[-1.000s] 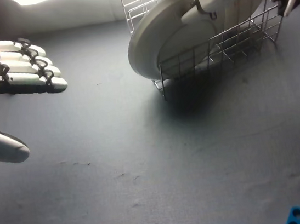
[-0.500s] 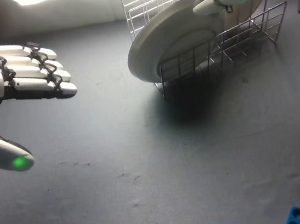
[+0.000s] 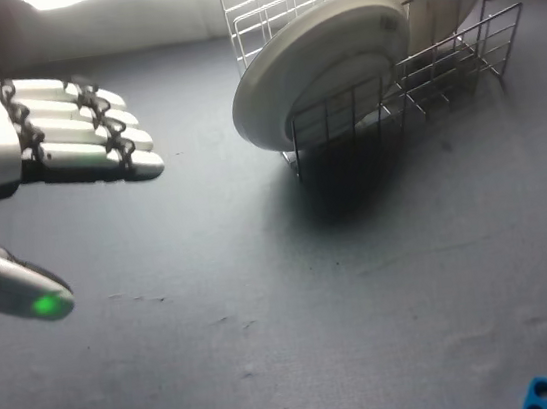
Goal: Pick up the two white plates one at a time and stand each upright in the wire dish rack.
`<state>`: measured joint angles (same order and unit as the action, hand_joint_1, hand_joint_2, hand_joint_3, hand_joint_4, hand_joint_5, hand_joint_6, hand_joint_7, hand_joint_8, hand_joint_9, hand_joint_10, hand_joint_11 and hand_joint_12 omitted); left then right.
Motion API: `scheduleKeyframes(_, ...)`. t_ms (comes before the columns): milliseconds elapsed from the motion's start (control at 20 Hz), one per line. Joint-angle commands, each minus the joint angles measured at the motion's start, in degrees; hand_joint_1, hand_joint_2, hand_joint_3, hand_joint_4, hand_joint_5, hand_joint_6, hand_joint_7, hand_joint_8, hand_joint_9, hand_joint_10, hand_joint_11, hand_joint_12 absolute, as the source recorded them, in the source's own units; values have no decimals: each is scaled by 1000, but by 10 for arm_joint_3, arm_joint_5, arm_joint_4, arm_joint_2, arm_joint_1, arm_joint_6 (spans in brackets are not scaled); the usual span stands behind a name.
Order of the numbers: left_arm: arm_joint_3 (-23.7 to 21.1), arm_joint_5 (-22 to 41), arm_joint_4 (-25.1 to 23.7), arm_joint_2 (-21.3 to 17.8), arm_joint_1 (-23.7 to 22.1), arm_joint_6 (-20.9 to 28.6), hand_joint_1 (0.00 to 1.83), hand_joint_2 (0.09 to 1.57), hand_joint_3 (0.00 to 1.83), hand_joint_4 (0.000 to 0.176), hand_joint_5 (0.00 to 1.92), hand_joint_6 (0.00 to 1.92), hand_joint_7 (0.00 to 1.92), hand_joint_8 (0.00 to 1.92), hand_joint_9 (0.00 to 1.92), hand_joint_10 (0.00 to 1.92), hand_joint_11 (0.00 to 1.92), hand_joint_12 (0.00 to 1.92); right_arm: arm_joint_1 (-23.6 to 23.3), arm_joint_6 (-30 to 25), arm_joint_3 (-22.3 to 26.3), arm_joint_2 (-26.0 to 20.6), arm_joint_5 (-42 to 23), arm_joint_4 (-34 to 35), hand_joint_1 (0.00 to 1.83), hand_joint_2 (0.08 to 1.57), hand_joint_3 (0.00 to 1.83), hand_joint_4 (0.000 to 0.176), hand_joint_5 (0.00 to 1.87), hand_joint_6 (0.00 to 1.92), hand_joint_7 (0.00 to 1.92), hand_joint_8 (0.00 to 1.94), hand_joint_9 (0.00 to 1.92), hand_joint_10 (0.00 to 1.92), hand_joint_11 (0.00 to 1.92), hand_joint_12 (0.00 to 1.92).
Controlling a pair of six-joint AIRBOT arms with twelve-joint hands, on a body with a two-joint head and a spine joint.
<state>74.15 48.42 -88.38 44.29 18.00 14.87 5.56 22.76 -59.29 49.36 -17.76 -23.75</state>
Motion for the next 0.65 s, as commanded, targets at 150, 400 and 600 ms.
scheduleKeyframes(150,-16,19,29,-9,-6,0,0,1049,0,0,172,2,179,2,155,4,0,264,39,4,9,-31,-108,49,959,1162,13,0,359,2,453,0,440,127,0,1326)
scheduleKeyframes(400,-30,12,31,-10,-4,5,0,1042,0,0,175,5,193,5,158,5,0,226,94,26,41,-67,-138,84,999,1145,0,0,408,19,497,16,484,124,17,1317)
scheduleKeyframes(600,-35,13,33,-13,1,5,0,1032,0,0,177,3,176,4,140,3,0,196,126,36,62,-80,-134,139,976,1142,0,0,391,8,475,3,475,106,0,1316)
